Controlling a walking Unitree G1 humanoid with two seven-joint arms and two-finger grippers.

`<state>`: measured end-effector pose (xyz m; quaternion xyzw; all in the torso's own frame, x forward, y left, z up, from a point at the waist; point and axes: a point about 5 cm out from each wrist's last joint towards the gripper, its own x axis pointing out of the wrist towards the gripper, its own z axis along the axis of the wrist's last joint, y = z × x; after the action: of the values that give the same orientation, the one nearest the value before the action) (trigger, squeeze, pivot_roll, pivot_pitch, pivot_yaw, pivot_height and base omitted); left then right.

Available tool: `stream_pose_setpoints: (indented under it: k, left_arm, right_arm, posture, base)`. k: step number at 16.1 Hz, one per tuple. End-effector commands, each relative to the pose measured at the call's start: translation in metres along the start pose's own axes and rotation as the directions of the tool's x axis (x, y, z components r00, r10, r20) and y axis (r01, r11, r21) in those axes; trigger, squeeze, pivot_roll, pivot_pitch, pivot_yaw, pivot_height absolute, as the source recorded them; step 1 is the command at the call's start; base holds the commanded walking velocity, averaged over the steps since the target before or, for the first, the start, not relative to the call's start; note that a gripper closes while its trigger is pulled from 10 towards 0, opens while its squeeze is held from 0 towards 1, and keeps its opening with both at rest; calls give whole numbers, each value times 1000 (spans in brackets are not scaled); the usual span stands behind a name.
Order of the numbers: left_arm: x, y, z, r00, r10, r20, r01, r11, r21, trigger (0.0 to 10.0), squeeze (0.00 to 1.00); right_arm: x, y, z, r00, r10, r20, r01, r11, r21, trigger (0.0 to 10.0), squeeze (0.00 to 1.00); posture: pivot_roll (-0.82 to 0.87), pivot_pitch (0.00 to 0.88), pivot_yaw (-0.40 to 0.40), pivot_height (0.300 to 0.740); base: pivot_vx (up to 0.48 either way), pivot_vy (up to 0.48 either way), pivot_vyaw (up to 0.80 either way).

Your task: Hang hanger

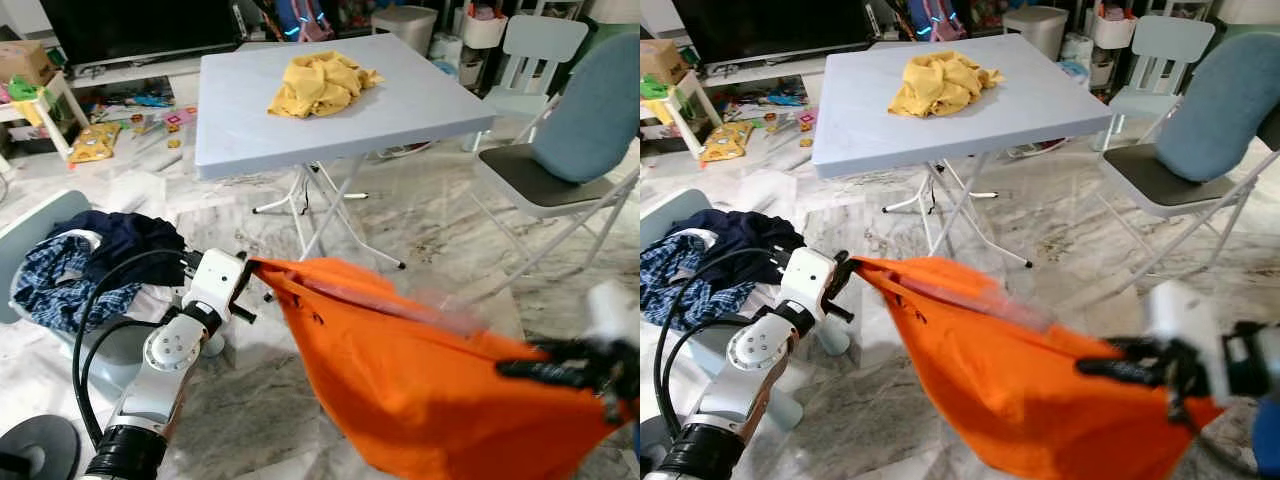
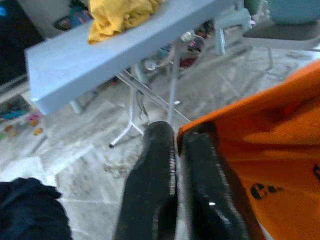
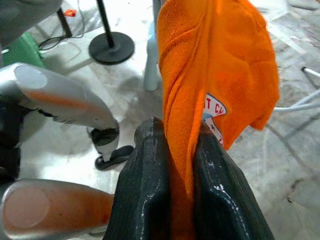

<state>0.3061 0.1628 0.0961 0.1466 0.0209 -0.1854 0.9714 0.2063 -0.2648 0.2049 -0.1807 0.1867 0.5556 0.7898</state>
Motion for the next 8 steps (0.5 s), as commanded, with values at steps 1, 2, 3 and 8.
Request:
stream_pose_setpoints:
  k: [1,2,3,8]
  left_arm:
    - [-15,22,-27,985,80,-151,-87,995,-42,0,0]
    - [-15,19,-29,986,61,-157,-70,996,-53,0,0]
    - [-14,16,-29,986,47,-157,-57,997,-58,0,0]
    - [-10,-7,-24,993,-4,-117,-11,992,-123,0,0]
  right_arm:
    - [-20,-6,15,999,-40,26,40,999,-36,10000,0]
    - [-20,-9,21,997,-47,67,49,998,-27,10000,0]
    - [-19,-10,23,994,-54,92,57,998,-23,10000,0]
    - [30,-20,27,940,-165,300,126,981,145,10000,0]
  posture:
    - [-178,35,68,740]
    - [-181,37,67,740]
    - [-181,37,67,740]
    - [-168,29,55,740]
  base:
    - [0,0,0]
    - [0,0,0]
    - [0,0,0]
    - [0,0,0]
